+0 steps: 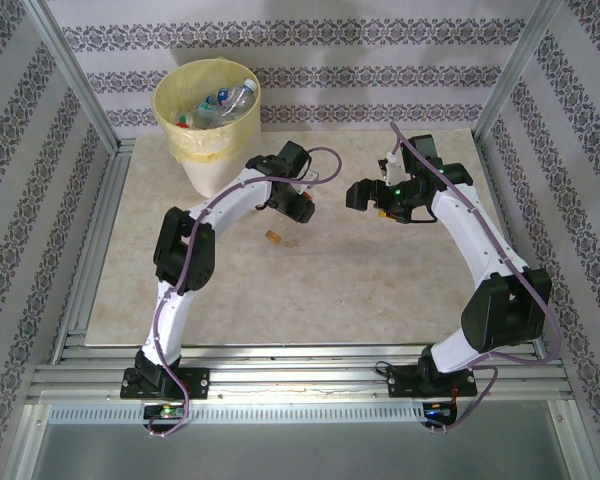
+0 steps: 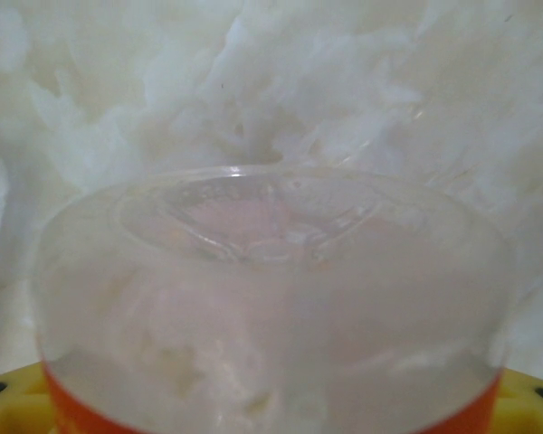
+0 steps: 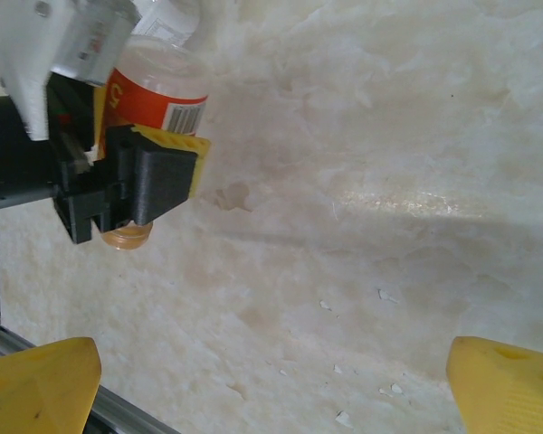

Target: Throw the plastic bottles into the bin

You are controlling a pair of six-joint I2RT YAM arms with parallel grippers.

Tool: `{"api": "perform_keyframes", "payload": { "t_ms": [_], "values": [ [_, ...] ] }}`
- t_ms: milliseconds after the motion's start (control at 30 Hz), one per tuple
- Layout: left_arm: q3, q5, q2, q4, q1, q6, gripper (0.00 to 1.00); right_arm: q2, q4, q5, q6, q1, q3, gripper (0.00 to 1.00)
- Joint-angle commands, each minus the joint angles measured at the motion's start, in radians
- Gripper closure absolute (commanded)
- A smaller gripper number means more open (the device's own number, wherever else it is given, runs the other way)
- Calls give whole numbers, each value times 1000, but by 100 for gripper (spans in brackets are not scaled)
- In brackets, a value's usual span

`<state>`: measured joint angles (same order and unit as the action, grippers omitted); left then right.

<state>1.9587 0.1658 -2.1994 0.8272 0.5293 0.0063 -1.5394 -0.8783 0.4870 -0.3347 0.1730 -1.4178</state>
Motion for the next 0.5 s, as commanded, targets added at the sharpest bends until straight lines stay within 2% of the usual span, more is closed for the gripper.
{"api": "perform_keyframes", "payload": {
  "t_ms": [0,467],
  "values": [
    [-19,59,81,-85,9,-49,73,18,12,15,11,11,12,2],
    [-52,161,237,-207,8,-121,79,31,33,16,9,14,34,2]
  ]
}}
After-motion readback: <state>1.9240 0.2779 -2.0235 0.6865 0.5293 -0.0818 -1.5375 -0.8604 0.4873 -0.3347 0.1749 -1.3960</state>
